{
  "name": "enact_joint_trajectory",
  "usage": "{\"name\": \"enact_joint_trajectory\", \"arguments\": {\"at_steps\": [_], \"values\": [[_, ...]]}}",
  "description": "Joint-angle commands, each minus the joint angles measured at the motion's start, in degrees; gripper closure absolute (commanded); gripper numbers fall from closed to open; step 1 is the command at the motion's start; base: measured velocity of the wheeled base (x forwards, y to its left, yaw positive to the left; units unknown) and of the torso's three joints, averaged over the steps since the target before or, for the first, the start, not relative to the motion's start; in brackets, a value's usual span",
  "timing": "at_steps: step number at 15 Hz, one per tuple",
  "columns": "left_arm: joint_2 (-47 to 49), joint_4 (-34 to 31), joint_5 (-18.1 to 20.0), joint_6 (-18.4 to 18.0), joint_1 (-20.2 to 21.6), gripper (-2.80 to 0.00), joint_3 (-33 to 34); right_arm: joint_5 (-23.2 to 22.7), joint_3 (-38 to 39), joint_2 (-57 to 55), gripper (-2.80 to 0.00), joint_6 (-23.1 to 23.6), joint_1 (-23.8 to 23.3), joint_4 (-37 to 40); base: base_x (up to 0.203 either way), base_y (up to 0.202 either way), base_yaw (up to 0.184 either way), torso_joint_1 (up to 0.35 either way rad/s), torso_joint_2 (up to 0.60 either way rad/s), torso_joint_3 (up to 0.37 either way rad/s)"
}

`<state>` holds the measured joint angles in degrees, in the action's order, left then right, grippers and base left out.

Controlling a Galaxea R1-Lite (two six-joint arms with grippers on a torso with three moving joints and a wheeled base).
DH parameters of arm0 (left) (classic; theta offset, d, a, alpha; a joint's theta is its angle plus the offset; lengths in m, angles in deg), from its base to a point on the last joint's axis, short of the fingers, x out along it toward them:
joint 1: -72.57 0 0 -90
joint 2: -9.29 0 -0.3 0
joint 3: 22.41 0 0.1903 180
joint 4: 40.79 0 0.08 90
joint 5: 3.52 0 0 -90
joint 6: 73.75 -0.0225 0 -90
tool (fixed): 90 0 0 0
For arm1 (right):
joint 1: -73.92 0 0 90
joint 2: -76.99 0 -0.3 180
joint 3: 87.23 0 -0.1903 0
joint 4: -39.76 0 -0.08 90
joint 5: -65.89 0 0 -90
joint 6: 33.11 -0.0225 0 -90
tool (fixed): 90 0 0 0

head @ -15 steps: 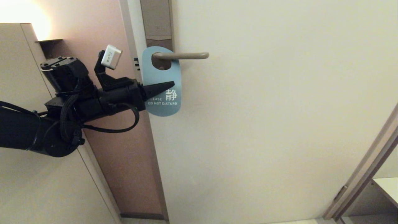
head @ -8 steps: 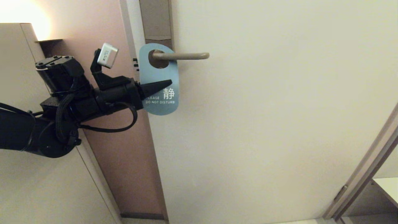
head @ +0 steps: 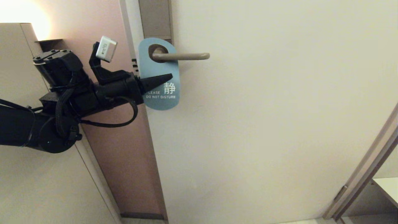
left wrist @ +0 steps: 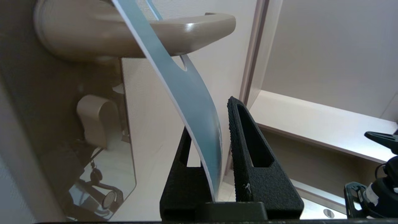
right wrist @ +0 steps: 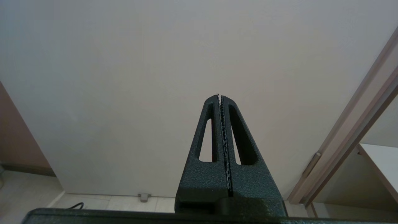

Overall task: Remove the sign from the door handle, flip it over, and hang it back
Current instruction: Take down the sign

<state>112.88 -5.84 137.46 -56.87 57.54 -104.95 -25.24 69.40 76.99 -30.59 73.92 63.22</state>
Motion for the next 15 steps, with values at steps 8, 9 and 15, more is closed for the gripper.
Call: {"name": "enact_joint_trajectory", "arguments": {"at_steps": [8, 9, 15], "values": [[-0.23, -1.45, -1.96, -5.04, -0.98, 0.00, 0.20, -0.06, 0.00, -0.08, 0.00, 0.03, -0.01, -0.01, 0.000, 0.000, 0.000, 0.000, 0.00, 0.000], [-0.31, -1.45, -3.14, -5.10, -1.37, 0.00, 0.20, -0.02, 0.00, -0.06, 0.00, 0.03, -0.03, -0.01, 0.000, 0.000, 0.000, 0.000, 0.00, 0.000], [-0.80, -3.46, -6.14, -8.43, -1.68, 0.00, 0.72, -0.08, 0.00, 0.00, 0.00, 0.03, -0.02, -0.01, 0.000, 0.000, 0.000, 0.000, 0.00, 0.000]]}}
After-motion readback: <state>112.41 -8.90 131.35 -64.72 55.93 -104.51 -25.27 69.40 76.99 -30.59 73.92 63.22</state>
